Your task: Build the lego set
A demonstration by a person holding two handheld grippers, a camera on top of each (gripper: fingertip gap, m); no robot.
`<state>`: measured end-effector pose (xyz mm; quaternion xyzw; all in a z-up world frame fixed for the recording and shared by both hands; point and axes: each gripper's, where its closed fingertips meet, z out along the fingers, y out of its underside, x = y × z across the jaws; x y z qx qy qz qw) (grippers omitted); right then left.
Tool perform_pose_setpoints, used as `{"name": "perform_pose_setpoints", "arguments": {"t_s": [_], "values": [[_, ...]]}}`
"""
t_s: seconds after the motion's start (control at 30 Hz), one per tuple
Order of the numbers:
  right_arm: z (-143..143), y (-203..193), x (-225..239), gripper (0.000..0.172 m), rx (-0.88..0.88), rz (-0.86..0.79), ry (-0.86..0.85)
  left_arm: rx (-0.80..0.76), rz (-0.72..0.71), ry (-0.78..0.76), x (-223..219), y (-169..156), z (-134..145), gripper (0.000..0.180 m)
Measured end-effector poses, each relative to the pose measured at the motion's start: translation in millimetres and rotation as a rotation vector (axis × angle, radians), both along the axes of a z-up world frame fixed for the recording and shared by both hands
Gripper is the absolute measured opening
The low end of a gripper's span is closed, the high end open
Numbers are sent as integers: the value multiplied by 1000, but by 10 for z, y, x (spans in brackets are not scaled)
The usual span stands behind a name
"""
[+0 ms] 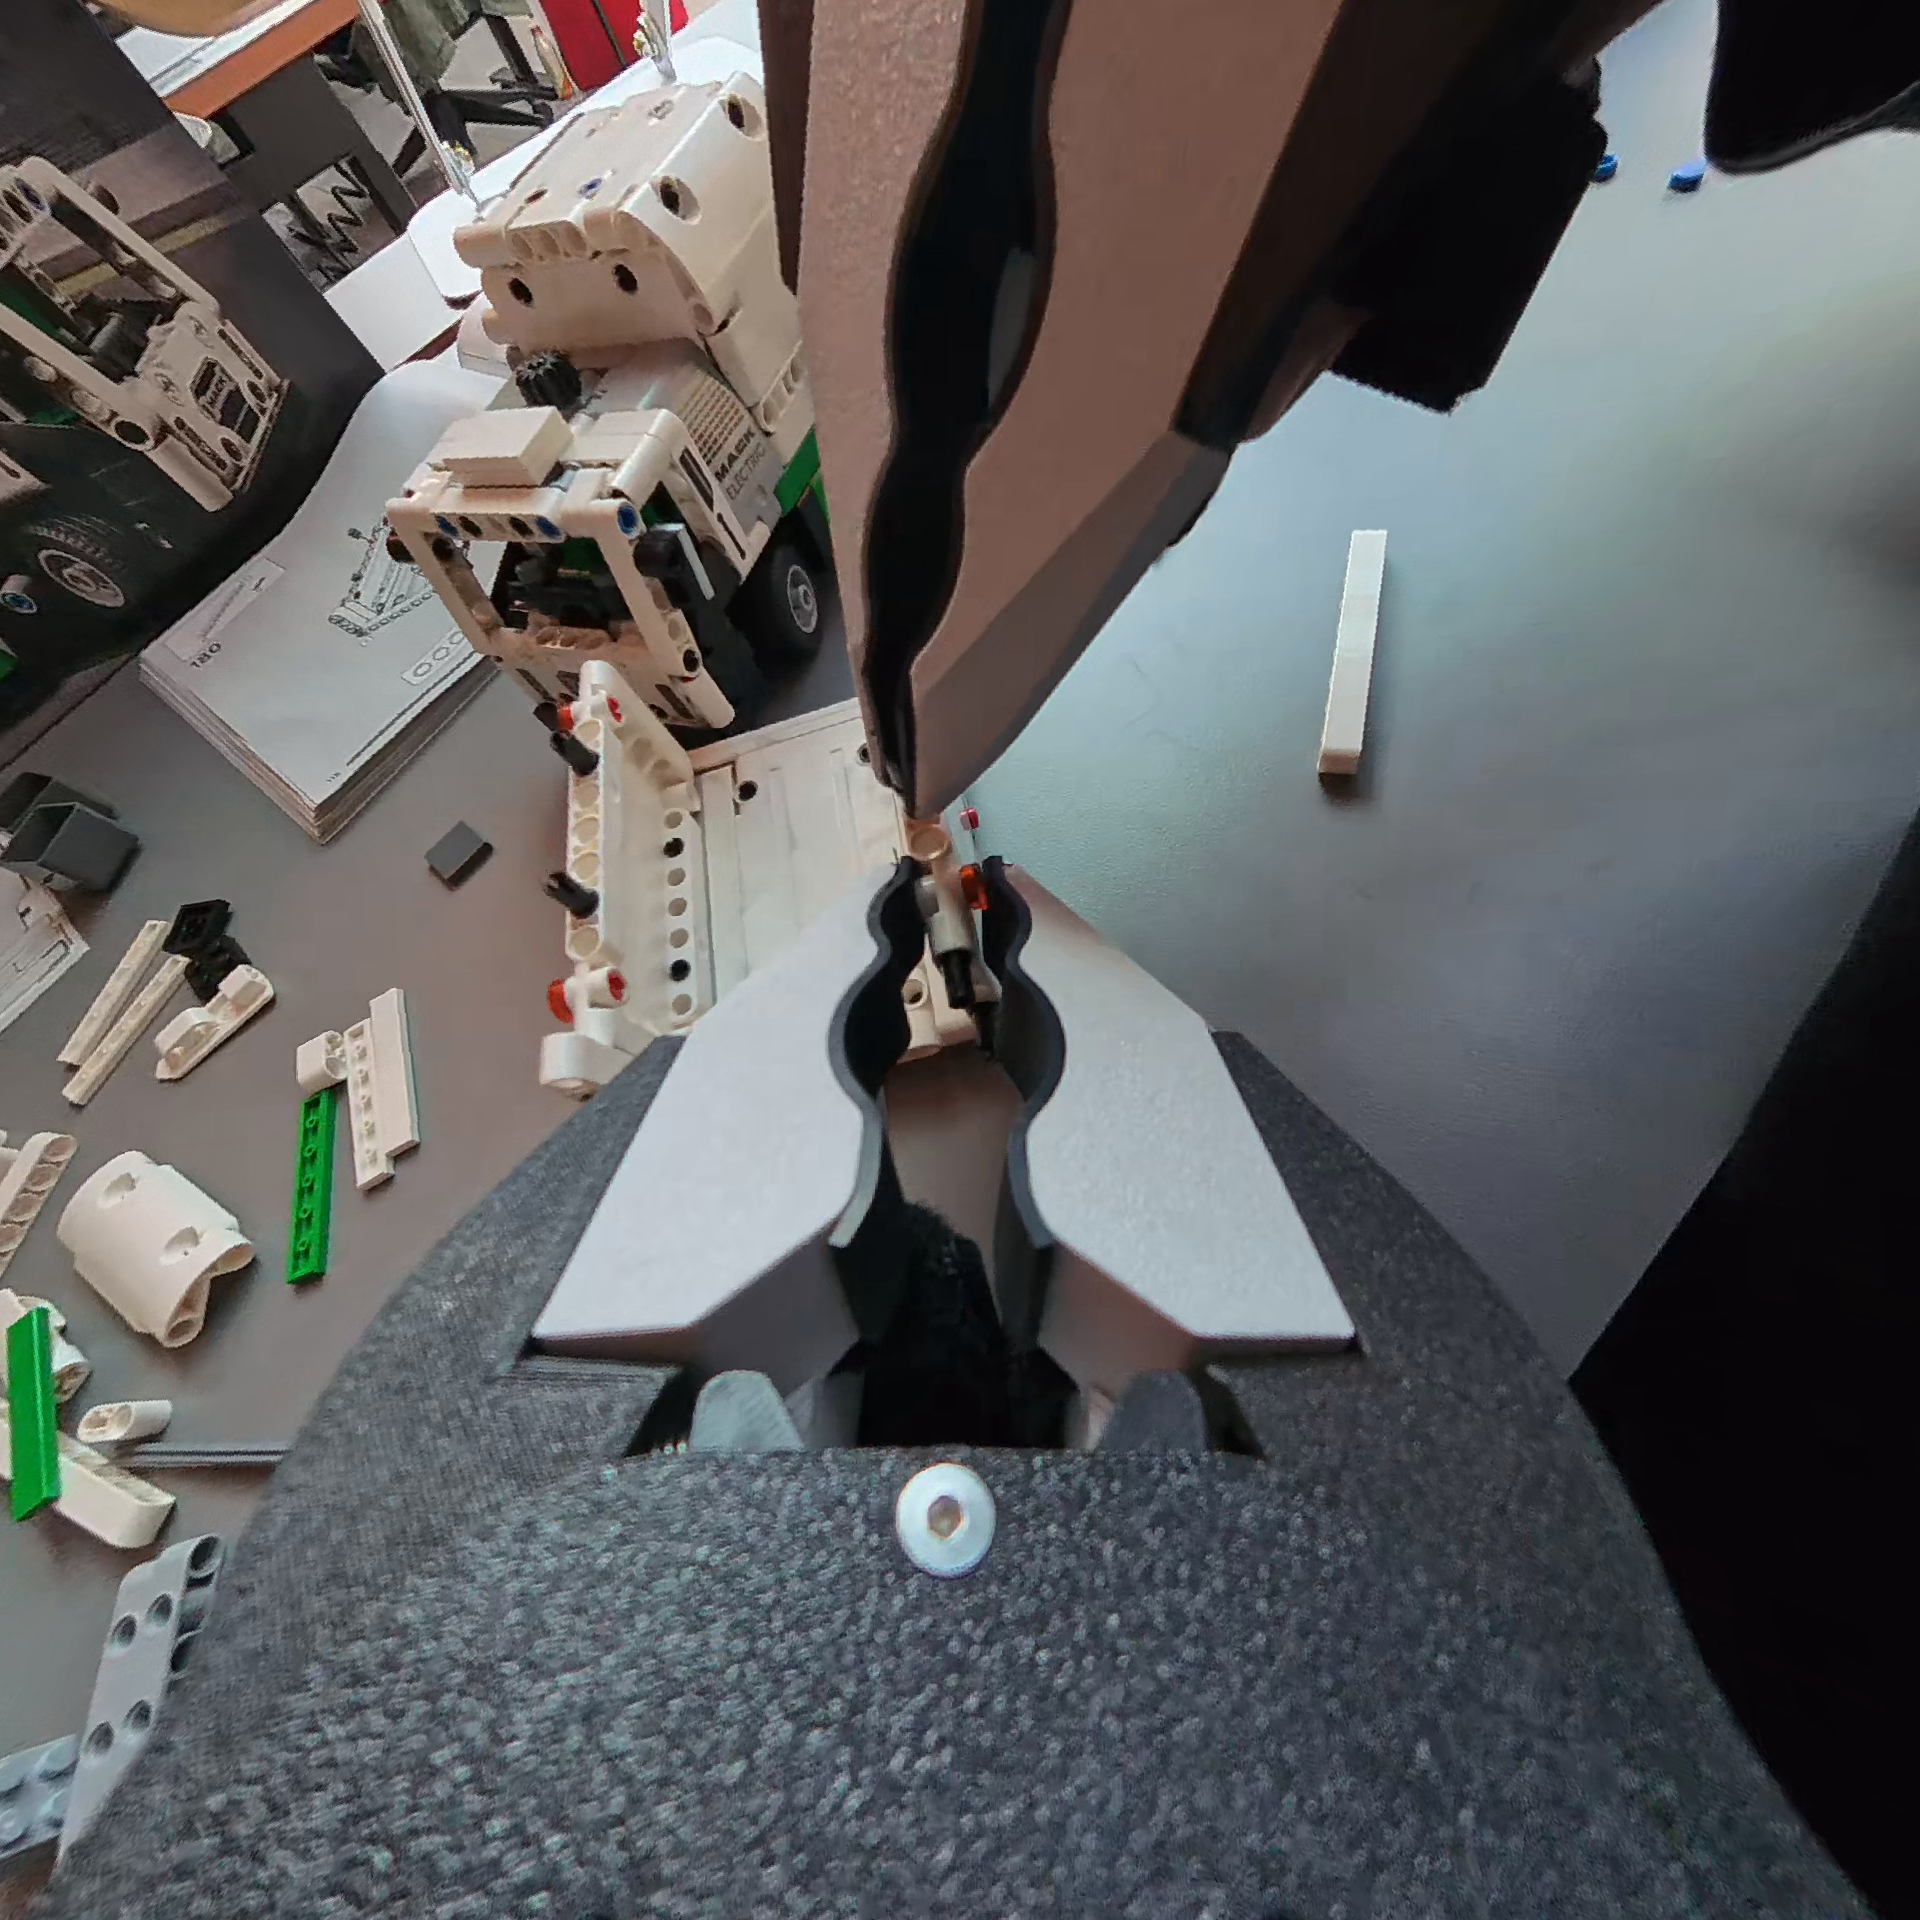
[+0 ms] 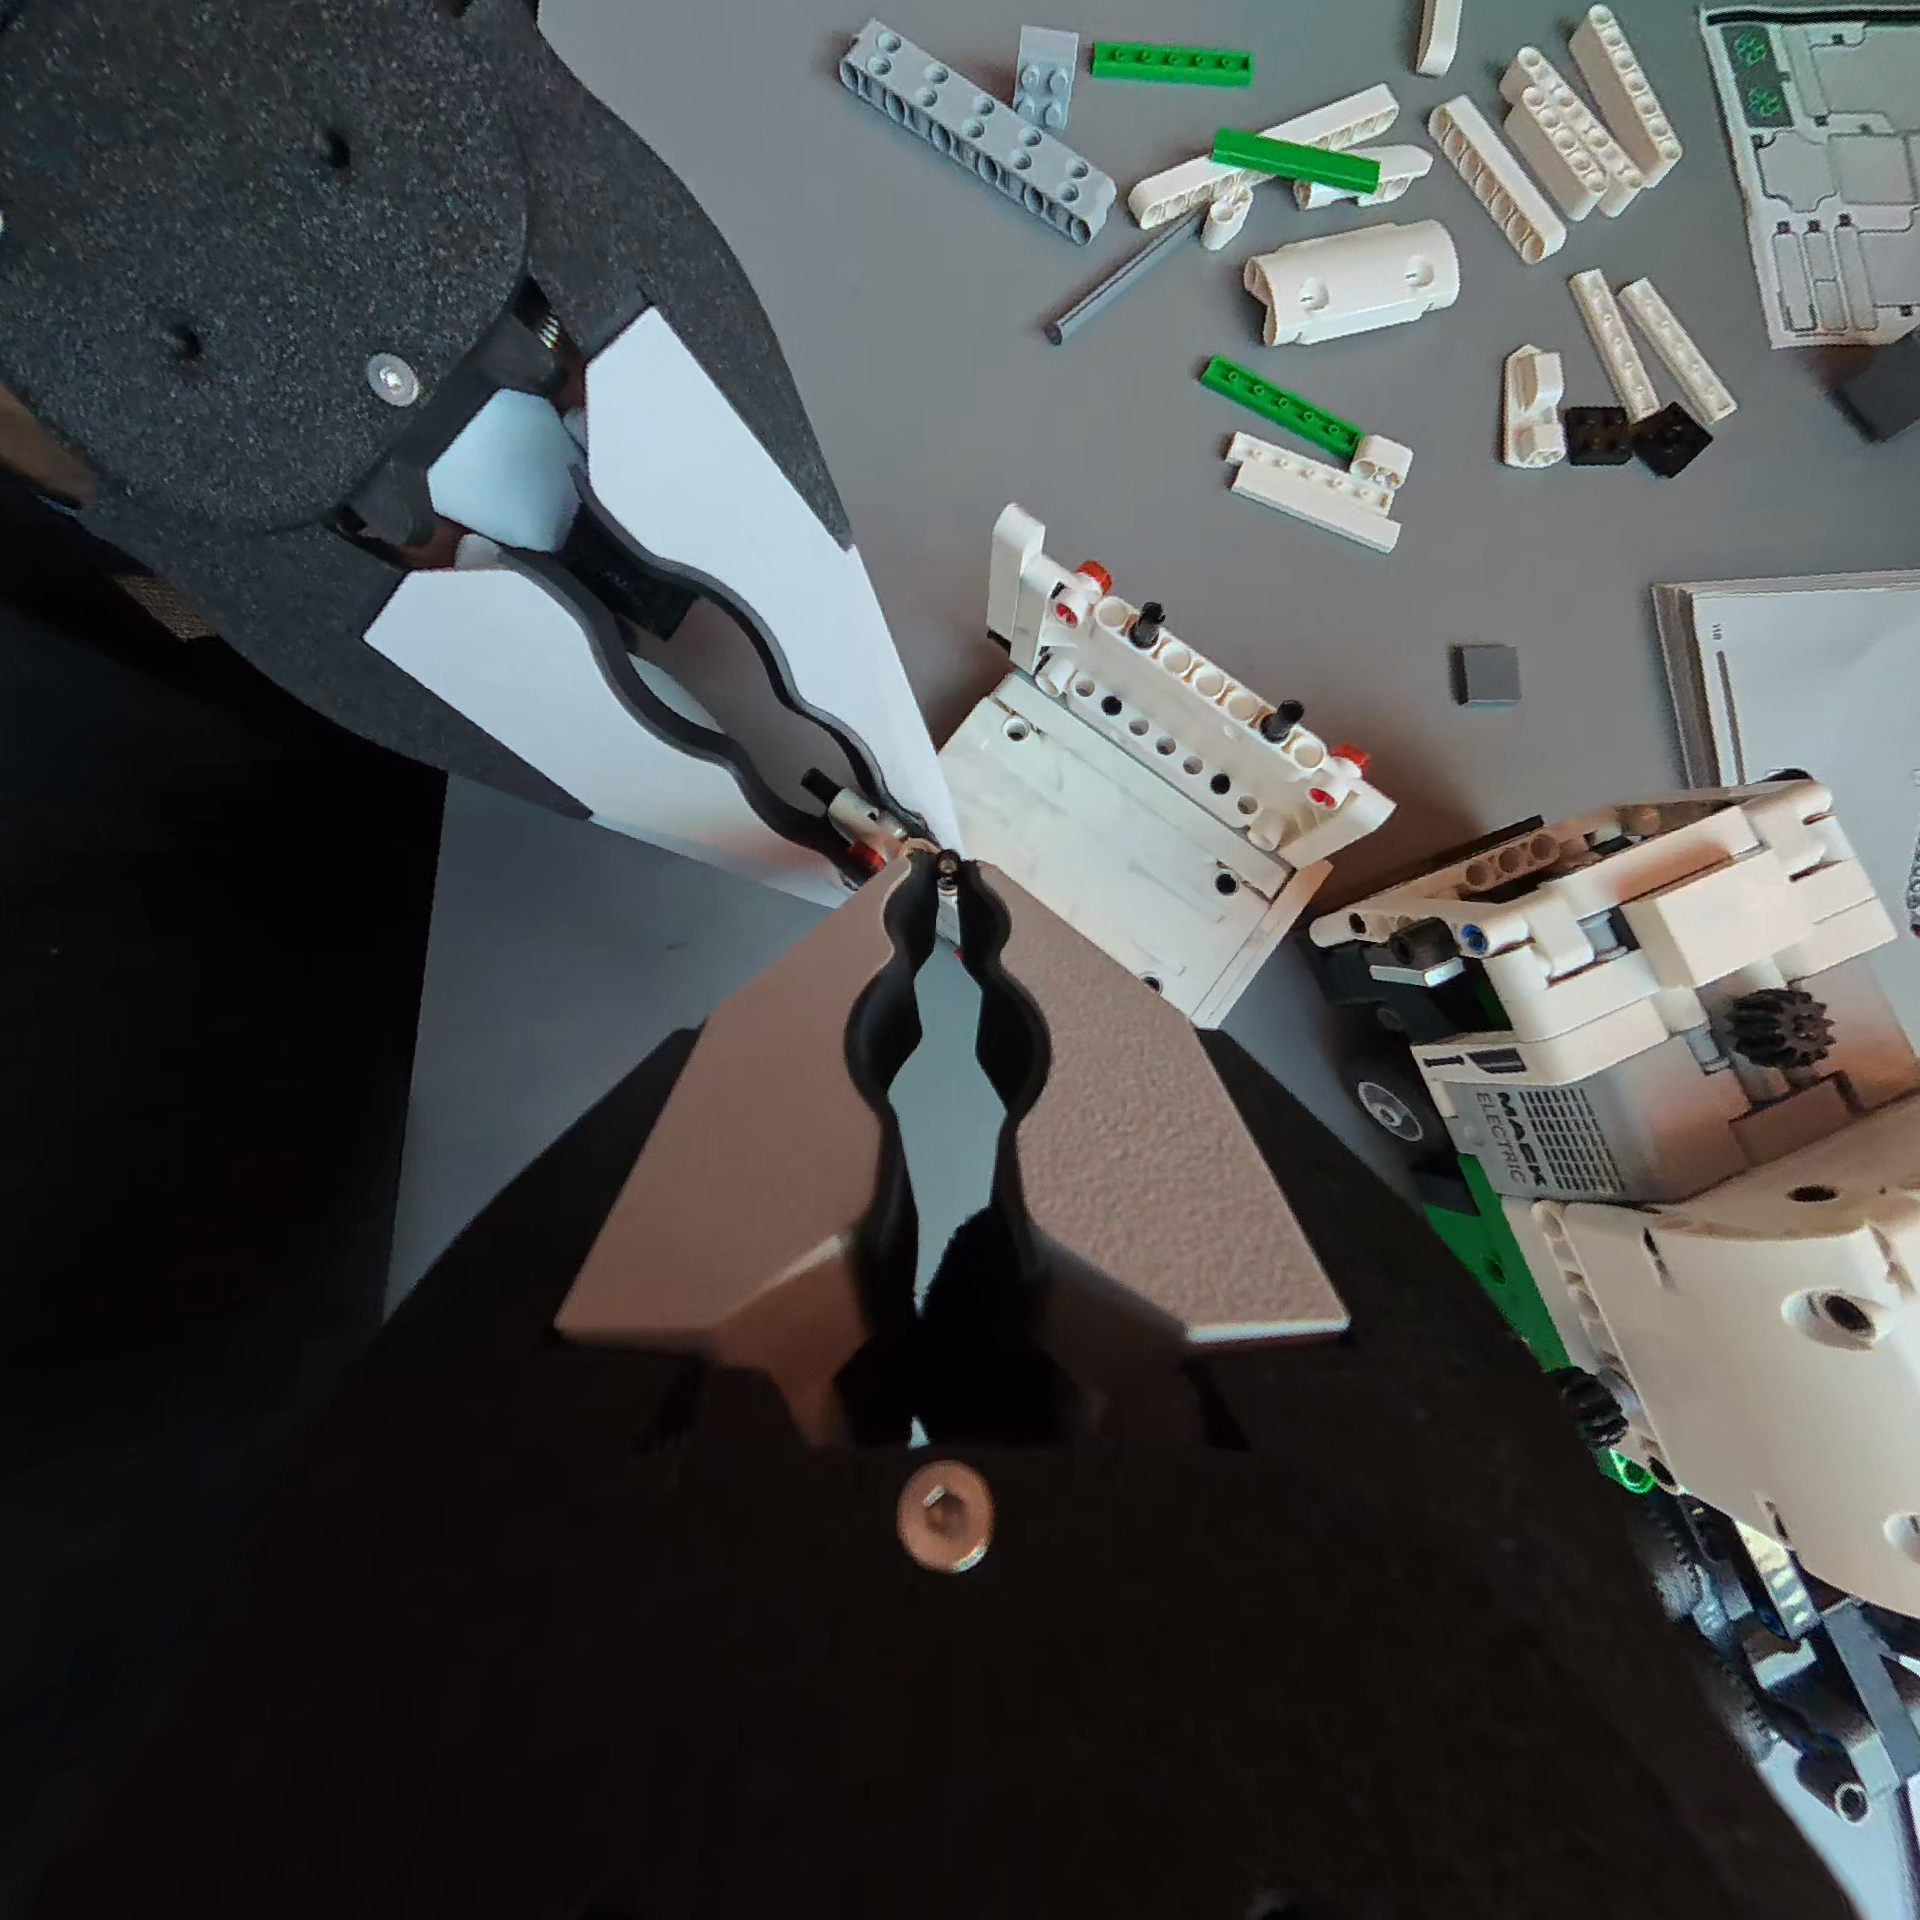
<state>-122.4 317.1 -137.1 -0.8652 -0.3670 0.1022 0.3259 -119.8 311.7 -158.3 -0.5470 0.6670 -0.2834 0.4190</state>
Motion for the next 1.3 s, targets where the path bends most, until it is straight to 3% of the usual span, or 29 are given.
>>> {"name": "perform_pose_setpoints", "arguments": {"t_s": [0.7, 0.93, 1.2, 1.3], "values": [[-95, -16, 5, 5, -45, 122, -228, 1, -20, 26, 6, -33, -42, 9], [-51, -16, -24, 3, -18, 135, -95, -34, -31, 13, 11, -41, -22, 9], [147, -11, -130, 3, 103, -6, 360, -17, -29, 21, 25, -43, -42, 10], [233, 33, -104, 3, 125, -111, 497, 2, 4, -38, 12, 2, 49, 27]]}}
